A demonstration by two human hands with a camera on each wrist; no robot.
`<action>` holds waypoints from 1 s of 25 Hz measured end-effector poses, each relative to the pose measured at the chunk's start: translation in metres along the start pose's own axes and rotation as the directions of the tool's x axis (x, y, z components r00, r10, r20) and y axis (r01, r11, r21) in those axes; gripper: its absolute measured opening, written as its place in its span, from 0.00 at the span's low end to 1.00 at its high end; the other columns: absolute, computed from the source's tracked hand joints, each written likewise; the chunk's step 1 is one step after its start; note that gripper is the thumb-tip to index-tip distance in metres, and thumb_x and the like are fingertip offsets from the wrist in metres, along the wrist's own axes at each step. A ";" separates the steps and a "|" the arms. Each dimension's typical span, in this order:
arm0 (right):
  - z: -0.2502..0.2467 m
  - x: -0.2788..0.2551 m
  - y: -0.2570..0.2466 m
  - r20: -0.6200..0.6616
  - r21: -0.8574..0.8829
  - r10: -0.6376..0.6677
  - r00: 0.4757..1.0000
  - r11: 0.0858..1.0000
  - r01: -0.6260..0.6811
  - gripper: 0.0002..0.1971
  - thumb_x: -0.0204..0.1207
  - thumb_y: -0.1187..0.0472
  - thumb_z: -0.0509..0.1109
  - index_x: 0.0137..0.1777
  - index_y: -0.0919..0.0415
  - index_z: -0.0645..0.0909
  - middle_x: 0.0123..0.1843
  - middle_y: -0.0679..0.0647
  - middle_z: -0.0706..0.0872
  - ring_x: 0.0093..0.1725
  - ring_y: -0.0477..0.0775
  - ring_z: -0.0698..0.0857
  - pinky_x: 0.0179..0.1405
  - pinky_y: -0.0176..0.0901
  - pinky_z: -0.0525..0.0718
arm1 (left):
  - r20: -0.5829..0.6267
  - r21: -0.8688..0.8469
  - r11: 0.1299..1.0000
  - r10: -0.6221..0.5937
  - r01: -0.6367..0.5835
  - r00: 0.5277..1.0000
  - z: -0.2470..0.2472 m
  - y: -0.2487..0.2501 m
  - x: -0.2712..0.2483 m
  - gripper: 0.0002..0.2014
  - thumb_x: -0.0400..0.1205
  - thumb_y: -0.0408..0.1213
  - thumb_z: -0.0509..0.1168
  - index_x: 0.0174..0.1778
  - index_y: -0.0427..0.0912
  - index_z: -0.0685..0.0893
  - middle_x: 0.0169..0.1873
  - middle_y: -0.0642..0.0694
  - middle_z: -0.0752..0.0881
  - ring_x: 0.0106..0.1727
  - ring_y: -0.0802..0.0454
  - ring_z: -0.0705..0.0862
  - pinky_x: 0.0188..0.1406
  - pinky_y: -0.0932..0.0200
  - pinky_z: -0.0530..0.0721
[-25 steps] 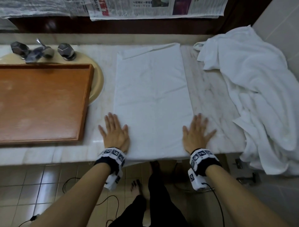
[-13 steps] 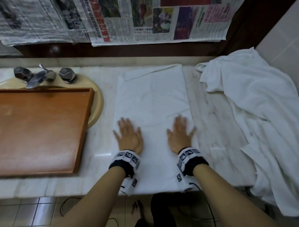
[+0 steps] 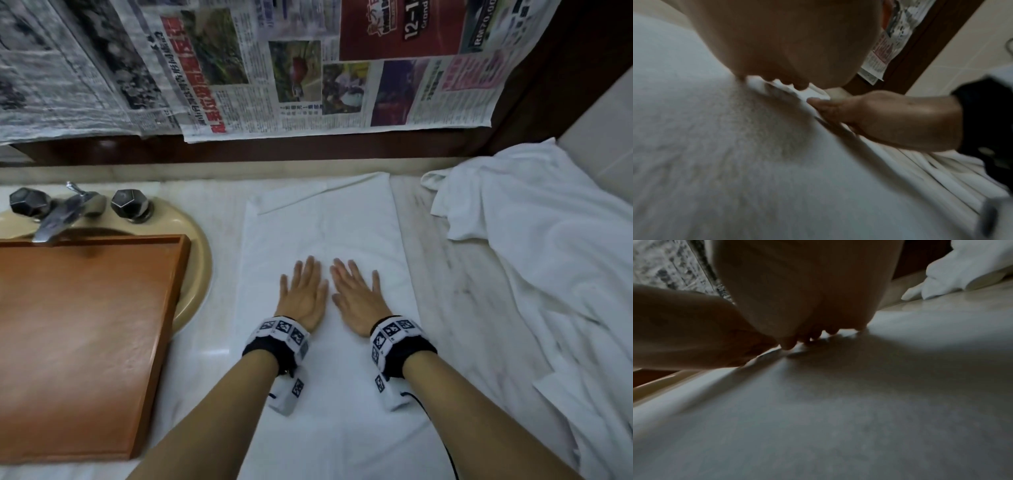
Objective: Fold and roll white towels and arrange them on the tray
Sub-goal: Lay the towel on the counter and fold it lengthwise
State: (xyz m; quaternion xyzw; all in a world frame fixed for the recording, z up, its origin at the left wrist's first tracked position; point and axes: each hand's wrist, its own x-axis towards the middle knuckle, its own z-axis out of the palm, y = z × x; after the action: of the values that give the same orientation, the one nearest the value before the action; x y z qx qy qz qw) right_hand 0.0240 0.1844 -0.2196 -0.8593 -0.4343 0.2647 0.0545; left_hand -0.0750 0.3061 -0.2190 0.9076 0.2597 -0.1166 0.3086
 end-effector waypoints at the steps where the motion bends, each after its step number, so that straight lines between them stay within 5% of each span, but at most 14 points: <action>1: -0.002 0.003 0.013 -0.010 0.014 0.057 0.998 0.998 -0.057 0.30 0.89 0.51 0.44 0.86 0.54 0.36 0.86 0.47 0.32 0.84 0.49 0.33 0.80 0.70 0.37 | -0.014 0.027 0.998 -0.050 0.051 0.999 -0.005 -0.013 0.008 0.28 0.90 0.50 0.36 0.85 0.48 0.39 0.84 0.52 0.34 0.84 0.53 0.33 0.82 0.45 0.32; 2: -0.005 0.008 0.028 -0.039 0.037 0.199 0.979 0.980 -0.198 0.31 0.89 0.49 0.44 0.86 0.55 0.35 0.85 0.47 0.30 0.84 0.49 0.33 0.80 0.71 0.36 | -0.078 0.018 0.982 -0.185 0.187 0.980 -0.012 -0.027 0.015 0.28 0.90 0.51 0.36 0.85 0.47 0.38 0.84 0.51 0.34 0.84 0.52 0.33 0.82 0.43 0.32; 4: -0.018 0.011 0.045 -0.047 0.087 0.500 0.865 0.865 -0.495 0.33 0.88 0.46 0.42 0.84 0.59 0.32 0.85 0.52 0.28 0.84 0.52 0.31 0.78 0.72 0.33 | -0.175 -0.083 0.881 -0.472 0.465 0.864 -0.030 -0.049 0.023 0.30 0.90 0.51 0.37 0.85 0.43 0.36 0.84 0.47 0.33 0.84 0.48 0.32 0.82 0.39 0.34; 5: -0.021 0.014 0.043 -0.040 0.093 0.520 0.853 0.852 -0.515 0.34 0.87 0.45 0.42 0.84 0.60 0.31 0.85 0.53 0.28 0.84 0.54 0.30 0.77 0.72 0.33 | -0.177 -0.094 0.888 -0.460 0.450 0.870 -0.035 -0.049 0.027 0.30 0.90 0.50 0.38 0.85 0.42 0.37 0.84 0.45 0.34 0.84 0.47 0.33 0.82 0.38 0.34; 8: -0.016 0.023 0.028 -0.058 0.002 0.250 0.967 0.968 -0.250 0.32 0.88 0.46 0.43 0.85 0.54 0.31 0.84 0.47 0.27 0.83 0.52 0.29 0.79 0.71 0.34 | -0.128 0.052 0.988 -0.137 0.145 0.982 -0.025 -0.032 0.035 0.29 0.90 0.47 0.40 0.86 0.45 0.39 0.85 0.49 0.35 0.85 0.48 0.35 0.82 0.41 0.34; 17: 0.002 -0.013 0.015 -0.053 0.051 0.250 0.967 0.968 -0.248 0.33 0.88 0.51 0.47 0.85 0.54 0.33 0.84 0.45 0.27 0.83 0.51 0.29 0.79 0.70 0.32 | -0.076 0.076 0.989 -0.117 0.123 0.990 -0.009 -0.024 -0.009 0.30 0.90 0.46 0.44 0.85 0.47 0.38 0.83 0.53 0.33 0.84 0.51 0.33 0.81 0.45 0.32; 21: -0.015 0.023 0.002 -0.055 0.032 0.040 0.998 0.999 -0.038 0.30 0.88 0.54 0.47 0.86 0.53 0.39 0.86 0.46 0.33 0.85 0.51 0.34 0.80 0.68 0.34 | 0.007 0.002 0.993 0.115 -0.115 0.993 -0.010 0.004 0.029 0.28 0.90 0.49 0.40 0.86 0.48 0.42 0.84 0.53 0.38 0.85 0.54 0.36 0.80 0.51 0.31; 23: -0.024 0.040 0.023 -0.024 0.013 0.029 0.999 1.000 -0.028 0.31 0.88 0.48 0.46 0.86 0.51 0.37 0.85 0.45 0.31 0.84 0.49 0.33 0.81 0.65 0.34 | -0.004 0.085 0.995 0.047 -0.047 0.999 -0.020 -0.016 0.049 0.28 0.90 0.50 0.39 0.86 0.49 0.42 0.85 0.52 0.37 0.84 0.54 0.35 0.80 0.49 0.31; 25: -0.029 0.045 0.048 -0.017 0.032 0.233 0.972 0.972 -0.232 0.34 0.87 0.43 0.45 0.85 0.51 0.33 0.84 0.46 0.27 0.83 0.48 0.30 0.79 0.66 0.32 | -0.130 0.068 0.971 -0.219 0.229 0.967 -0.033 -0.041 0.057 0.29 0.90 0.50 0.38 0.86 0.47 0.39 0.85 0.49 0.35 0.84 0.51 0.34 0.82 0.45 0.33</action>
State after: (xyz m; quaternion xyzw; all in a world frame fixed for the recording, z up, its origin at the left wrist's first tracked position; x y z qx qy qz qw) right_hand 0.0949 0.1937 -0.2284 -0.9059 -0.3263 0.2669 0.0403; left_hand -0.0481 0.3771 -0.2343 0.8898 0.3739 -0.1058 0.2394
